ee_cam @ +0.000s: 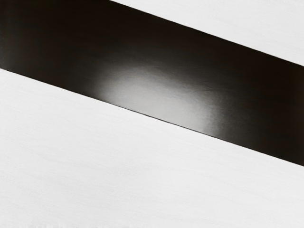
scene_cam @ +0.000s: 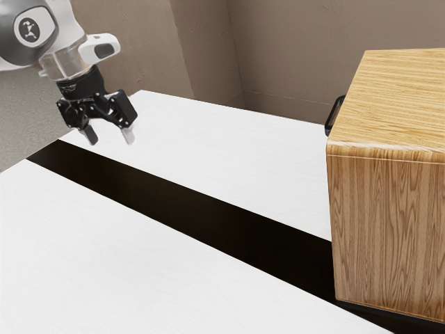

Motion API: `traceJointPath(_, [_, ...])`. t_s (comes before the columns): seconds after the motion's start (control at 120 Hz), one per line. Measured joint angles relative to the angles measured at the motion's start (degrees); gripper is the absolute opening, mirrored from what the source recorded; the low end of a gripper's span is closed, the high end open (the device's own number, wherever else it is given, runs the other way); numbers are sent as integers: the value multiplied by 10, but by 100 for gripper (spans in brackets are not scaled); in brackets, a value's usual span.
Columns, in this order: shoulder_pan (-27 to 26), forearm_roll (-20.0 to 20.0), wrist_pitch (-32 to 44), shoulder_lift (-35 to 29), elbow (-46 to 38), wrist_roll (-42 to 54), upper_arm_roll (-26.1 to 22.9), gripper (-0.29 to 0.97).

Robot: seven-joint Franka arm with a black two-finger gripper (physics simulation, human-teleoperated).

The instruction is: Pull the drawer handle with one arm to open the drawer

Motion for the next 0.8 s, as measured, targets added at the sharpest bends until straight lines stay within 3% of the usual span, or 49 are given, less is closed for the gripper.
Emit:
traceJointPath(0.167, [-15,-2,-4,0,1,1,0,68])
traceJointPath(0.217, [-34,-2,-11,-18,42,1,-2,68])
traceJointPath(0.3, [-20,-50,-18,-31,112,0,-51,68])
traceJointPath(0.367, [15,-90,-15,-18,120,-8,-112,68])
traceJointPath(0.458, [43,-113,10,0,107,-35,-195,68])
traceJointPath(0.608, [-52,-108,65,8,97,-79,-263,68])
traceJointPath(0.683, [-101,-105,85,2,97,-99,-270,68])
traceJointPath(0.8, [-131,-101,102,-14,97,-124,-268,68])
